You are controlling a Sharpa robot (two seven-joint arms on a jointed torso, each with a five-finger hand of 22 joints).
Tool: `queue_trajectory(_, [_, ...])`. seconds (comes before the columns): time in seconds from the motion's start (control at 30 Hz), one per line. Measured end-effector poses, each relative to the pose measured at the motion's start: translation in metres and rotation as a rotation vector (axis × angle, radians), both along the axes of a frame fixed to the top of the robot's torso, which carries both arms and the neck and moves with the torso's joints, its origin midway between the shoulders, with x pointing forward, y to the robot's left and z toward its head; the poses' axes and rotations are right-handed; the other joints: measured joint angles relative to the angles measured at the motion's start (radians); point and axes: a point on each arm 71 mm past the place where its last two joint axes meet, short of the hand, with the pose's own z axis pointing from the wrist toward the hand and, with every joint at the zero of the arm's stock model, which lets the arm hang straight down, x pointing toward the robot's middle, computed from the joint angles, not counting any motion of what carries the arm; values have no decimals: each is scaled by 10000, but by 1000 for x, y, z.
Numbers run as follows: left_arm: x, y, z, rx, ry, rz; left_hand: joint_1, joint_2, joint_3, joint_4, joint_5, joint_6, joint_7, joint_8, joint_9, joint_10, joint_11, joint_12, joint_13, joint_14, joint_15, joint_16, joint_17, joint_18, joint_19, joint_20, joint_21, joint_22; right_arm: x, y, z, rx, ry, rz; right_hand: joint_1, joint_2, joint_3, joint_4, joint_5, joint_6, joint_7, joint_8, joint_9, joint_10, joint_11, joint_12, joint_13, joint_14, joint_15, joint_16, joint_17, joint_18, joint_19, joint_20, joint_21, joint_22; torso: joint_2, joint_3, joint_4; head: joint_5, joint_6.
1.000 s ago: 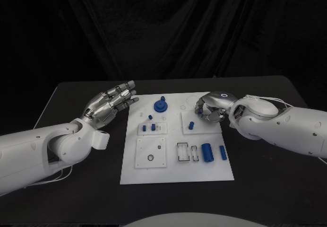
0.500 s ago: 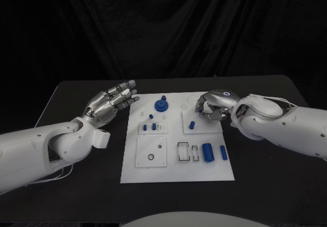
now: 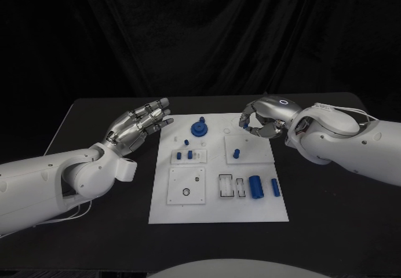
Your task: Assemble the parts on the task board
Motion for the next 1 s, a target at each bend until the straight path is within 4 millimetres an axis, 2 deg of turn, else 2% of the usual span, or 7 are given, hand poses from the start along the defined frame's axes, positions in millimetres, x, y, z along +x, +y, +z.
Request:
queue_trajectory(0.17, [0, -1, 0, -7, 1, -15, 0, 0, -2, 2, 0, 0, 0, 0, 0, 0, 0, 0, 0, 0, 0, 0, -1, 0, 0, 0, 0, 0, -10, 12, 2, 158, 101, 365, 0, 0, 0, 0, -37, 1, 0, -38, 9, 0, 0, -18, 0, 0, 0, 0, 124, 0, 0, 0, 77, 0, 1, -3, 1, 35, -62])
queue_trajectory(0.33, [1, -1, 0, 1, -1, -3, 0, 0, 25, 29, 0, 36, 35, 0, 0, 0, 0, 0, 0, 0, 0, 0, -1, 1, 0, 0, 0, -1, -30, 36, 2, 401, 272, 1121, 0, 0, 20, -20, -38, -70, 2, -38, 25, 54, -10, -48, -15, 19, 8, 0, 272, 0, 0, 0, 156, -1, -1, -9, 0, 86, -164])
queue_trajectory(0.57, [2, -2, -1, -1, -3, -19, -39, -39, 52, 2, 0, -2, 73, 0, 0, 0, 0, 0, 0, 0, 0, 0, -2, 0, 0, 0, 0, 18, -51, 70, -9, 577, 668, 2066, -13, -13, 37, -37, -38, -70, 2, -38, 38, 70, 3, -78, -25, 74, 0, 42, 330, 0, 0, 1, 222, 8, -1, 1, 3, 177, -356])
queue_trajectory(0.77, [3, -4, -1, -2, -6, -36, -62, -16, 109, 3, 0, 33, 108, 0, 0, 0, 0, 0, -1, 36, 36, 0, -2, 1, 0, 0, 0, 60, -61, 95, -24, 475, 1060, 2600, -13, -13, 36, -38, -77, -70, 2, -74, 59, 91, -17, -107, -22, 74, 0, 42, 324, 1, 0, 1, 222, 7, 8, 12, 6, 383, -555])
queue_trajectory(0.9, [4, -4, -2, -6, -8, -52, -82, 4, 121, -11, 0, 34, 108, 0, 0, 0, 0, 0, -1, 36, 36, 0, -2, 0, 73, -1, 0, 77, -63, 105, -34, 355, 1307, 2782, -13, -13, 67, -7, -78, -70, 2, -86, 59, 103, -30, -116, -24, 74, 0, 42, 324, 0, 0, 1, 222, 7, 9, 12, 7, 469, -674])
queue_trajectory(1.0, [4, -4, -2, -6, -2, -54, -82, 4, 121, -11, 0, 30, 112, 0, 0, 0, 0, 4, -1, 36, 36, -1, -2, 0, 73, -1, 5, 78, -64, 113, -40, 252, 1463, 2895, -14, -11, 66, -7, -78, -70, 2, -86, 71, 103, -30, -124, -26, 101, 27, 42, 326, 0, 0, 1, 222, 6, 8, 4, 9, 515, -715])
